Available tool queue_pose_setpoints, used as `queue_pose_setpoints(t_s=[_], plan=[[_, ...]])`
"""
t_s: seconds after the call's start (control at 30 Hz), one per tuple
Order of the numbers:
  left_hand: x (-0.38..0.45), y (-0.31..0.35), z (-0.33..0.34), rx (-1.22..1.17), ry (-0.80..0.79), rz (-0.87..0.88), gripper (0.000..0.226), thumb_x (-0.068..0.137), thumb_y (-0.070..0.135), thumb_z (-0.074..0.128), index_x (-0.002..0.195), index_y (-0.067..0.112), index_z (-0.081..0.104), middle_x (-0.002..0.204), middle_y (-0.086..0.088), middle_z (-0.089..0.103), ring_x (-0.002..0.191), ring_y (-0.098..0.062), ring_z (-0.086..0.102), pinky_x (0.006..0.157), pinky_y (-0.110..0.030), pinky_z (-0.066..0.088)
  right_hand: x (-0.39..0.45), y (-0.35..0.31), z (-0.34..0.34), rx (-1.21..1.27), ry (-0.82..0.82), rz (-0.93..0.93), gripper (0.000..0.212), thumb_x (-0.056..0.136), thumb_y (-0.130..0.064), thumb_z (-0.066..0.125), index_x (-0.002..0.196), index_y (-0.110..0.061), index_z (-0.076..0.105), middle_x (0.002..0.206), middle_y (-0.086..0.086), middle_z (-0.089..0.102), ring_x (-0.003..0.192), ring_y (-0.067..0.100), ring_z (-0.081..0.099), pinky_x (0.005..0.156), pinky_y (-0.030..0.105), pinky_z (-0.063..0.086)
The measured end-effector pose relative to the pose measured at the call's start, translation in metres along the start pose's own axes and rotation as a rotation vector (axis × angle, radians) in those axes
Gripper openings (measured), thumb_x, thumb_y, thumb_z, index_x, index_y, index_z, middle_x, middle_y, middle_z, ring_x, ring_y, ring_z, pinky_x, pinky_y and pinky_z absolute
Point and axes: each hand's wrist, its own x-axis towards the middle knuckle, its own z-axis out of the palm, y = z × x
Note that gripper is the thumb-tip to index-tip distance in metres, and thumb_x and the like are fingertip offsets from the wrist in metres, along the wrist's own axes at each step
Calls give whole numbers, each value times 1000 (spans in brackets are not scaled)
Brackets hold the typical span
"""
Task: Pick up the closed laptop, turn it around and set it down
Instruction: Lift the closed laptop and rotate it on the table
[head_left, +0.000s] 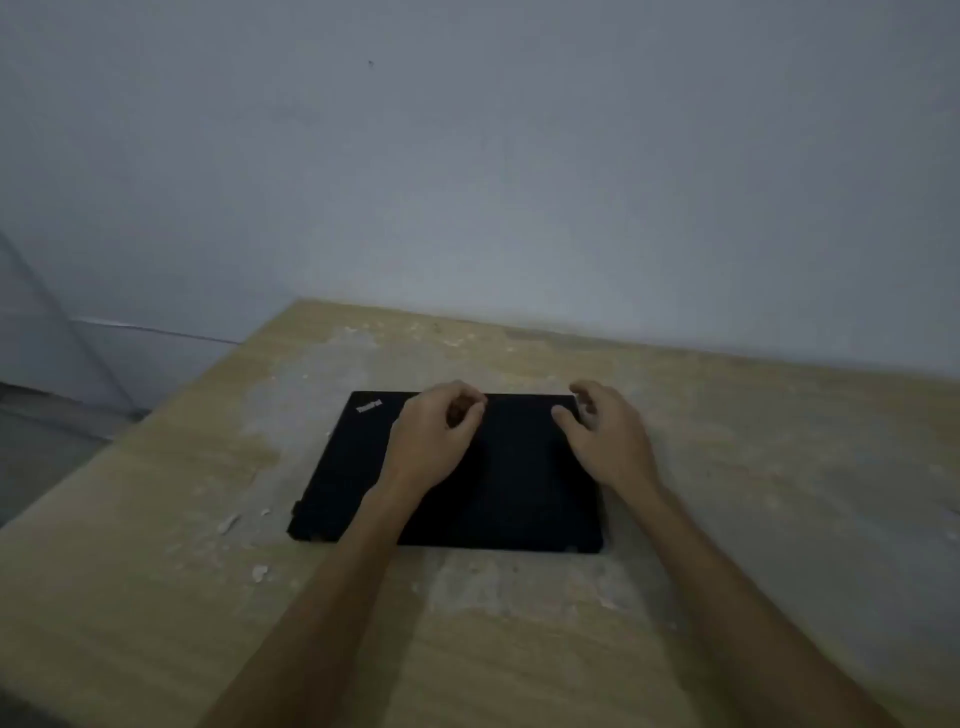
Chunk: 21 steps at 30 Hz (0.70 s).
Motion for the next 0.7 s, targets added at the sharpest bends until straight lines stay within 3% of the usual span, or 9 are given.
queue_pose_setpoints(t_s=[0.17, 0.33, 0.5, 0.6, 0.7], plan=[[-8, -39, -28, 267, 87, -159, 13, 94, 30, 68, 105, 24, 72, 118, 1, 57, 113, -20, 56, 94, -40, 53, 1, -12, 17, 7, -29, 73, 52, 97, -38, 65, 144, -17, 55, 145, 4, 56, 131, 24, 55, 102, 35, 46], [-6, -58, -37, 237, 46, -430, 41, 95, 41, 64, 131, 22, 59, 149, -10, 42, 135, -32, 46, 108, -46, 45, 7, -11, 25, -21, -84, 125, 63, 95, -39, 68, 150, -15, 50, 155, 6, 51, 141, 27, 48, 114, 44, 42], [0, -62, -35, 331, 43, -505, 55, 95, 55, 57, 139, 22, 54, 143, -9, 54, 130, -33, 50, 105, -45, 44, 4, -11, 27, -45, -19, 185, 63, 94, -40, 68, 148, -12, 52, 150, 9, 54, 139, 30, 47, 110, 43, 41], [1, -64, -36, 334, 84, -507, 52, 94, 53, 59, 137, 24, 57, 139, -9, 60, 128, -33, 51, 104, -45, 43, 1, -13, 26, -39, -16, 154, 61, 89, -41, 72, 142, -16, 58, 140, 7, 62, 131, 29, 54, 105, 43, 49], [2, -62, -37, 328, 87, -492, 44, 94, 50, 60, 131, 27, 60, 136, -8, 62, 127, -34, 51, 102, -46, 43, 0, -14, 21, 115, -2, 177, 50, 86, -29, 79, 133, -20, 66, 131, -1, 66, 119, 18, 60, 97, 33, 50]])
